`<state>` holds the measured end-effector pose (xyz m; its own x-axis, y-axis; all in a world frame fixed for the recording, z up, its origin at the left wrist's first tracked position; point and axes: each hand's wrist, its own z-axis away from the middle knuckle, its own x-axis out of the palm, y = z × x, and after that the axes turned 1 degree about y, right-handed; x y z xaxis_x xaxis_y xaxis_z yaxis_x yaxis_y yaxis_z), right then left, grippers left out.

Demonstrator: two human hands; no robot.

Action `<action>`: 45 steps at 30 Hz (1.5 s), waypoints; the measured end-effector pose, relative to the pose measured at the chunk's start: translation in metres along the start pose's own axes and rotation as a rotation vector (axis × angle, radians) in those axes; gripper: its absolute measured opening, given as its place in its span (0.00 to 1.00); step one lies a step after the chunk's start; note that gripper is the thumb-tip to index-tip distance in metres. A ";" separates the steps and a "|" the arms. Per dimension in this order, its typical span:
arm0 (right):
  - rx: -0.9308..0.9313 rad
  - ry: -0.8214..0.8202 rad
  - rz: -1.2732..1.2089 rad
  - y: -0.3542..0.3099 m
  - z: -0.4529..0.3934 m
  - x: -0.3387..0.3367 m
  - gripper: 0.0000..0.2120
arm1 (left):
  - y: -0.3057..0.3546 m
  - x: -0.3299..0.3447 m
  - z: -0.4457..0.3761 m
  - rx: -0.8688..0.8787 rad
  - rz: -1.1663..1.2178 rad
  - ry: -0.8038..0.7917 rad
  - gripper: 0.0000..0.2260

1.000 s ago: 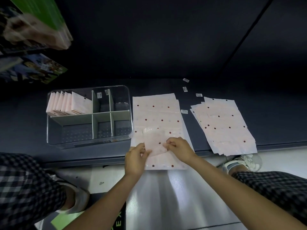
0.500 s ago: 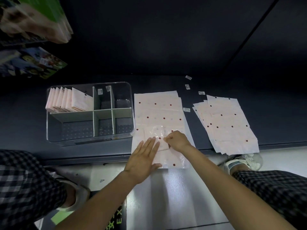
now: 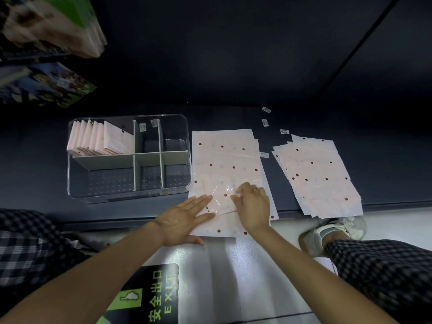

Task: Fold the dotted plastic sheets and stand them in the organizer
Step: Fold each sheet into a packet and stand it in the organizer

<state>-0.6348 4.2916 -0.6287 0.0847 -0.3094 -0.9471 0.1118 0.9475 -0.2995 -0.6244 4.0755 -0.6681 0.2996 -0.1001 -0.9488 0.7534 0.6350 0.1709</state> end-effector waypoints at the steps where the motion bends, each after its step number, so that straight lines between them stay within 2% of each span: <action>1: -0.150 0.106 0.027 -0.004 0.010 0.002 0.08 | 0.000 0.001 -0.001 0.000 0.003 0.004 0.35; 3: -0.509 0.148 0.008 -0.004 0.027 0.012 0.14 | -0.002 0.002 -0.001 0.001 0.020 0.008 0.35; 4: -0.663 0.101 0.035 0.000 0.033 0.018 0.17 | -0.003 0.002 -0.001 0.003 0.033 0.012 0.34; 6: -0.757 -0.058 0.106 0.015 0.042 0.023 0.21 | -0.005 0.001 -0.002 0.006 0.056 0.018 0.34; 9: -0.716 -0.127 0.153 0.044 0.040 0.018 0.22 | -0.006 0.000 -0.002 0.005 0.099 0.022 0.33; 13: -0.764 -0.007 0.259 0.064 0.037 0.003 0.18 | -0.008 -0.003 -0.002 0.010 0.175 0.025 0.32; 16: -0.664 0.071 0.104 0.061 0.034 0.000 0.09 | -0.010 -0.002 -0.001 0.011 0.213 0.030 0.31; 20: -0.610 0.128 -0.029 0.037 0.025 -0.001 0.04 | -0.006 -0.003 0.001 -0.004 0.247 0.039 0.31; 24: -0.675 0.037 0.021 0.025 0.015 0.003 0.10 | -0.001 -0.009 0.001 -0.049 0.349 0.080 0.27; 29: -0.837 0.043 0.210 0.029 0.008 0.002 0.30 | 0.005 -0.014 -0.003 -0.247 0.469 0.221 0.27; 31: -0.849 0.046 0.231 0.028 0.007 0.001 0.33 | 0.009 -0.016 -0.007 -0.299 0.467 0.265 0.29; 36: -0.809 0.129 0.071 0.020 0.001 -0.015 0.23 | 0.017 -0.025 -0.018 -0.331 0.444 0.283 0.25; 40: -0.790 0.222 0.032 0.000 -0.009 -0.057 0.23 | 0.024 -0.050 -0.024 -0.522 0.461 0.481 0.16; 42: -0.755 0.207 -0.050 -0.014 -0.016 -0.078 0.18 | 0.021 -0.067 -0.021 -0.626 0.519 0.602 0.09; 45: -0.628 0.157 -0.179 -0.042 -0.027 -0.106 0.08 | 0.004 -0.092 -0.006 -0.687 0.771 0.730 0.07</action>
<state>-0.6754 4.2866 -0.5184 -0.0322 -0.4961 -0.8677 -0.4902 0.7644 -0.4189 -0.6521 4.0917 -0.5819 -0.0330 0.7779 -0.6275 0.0032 0.6279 0.7783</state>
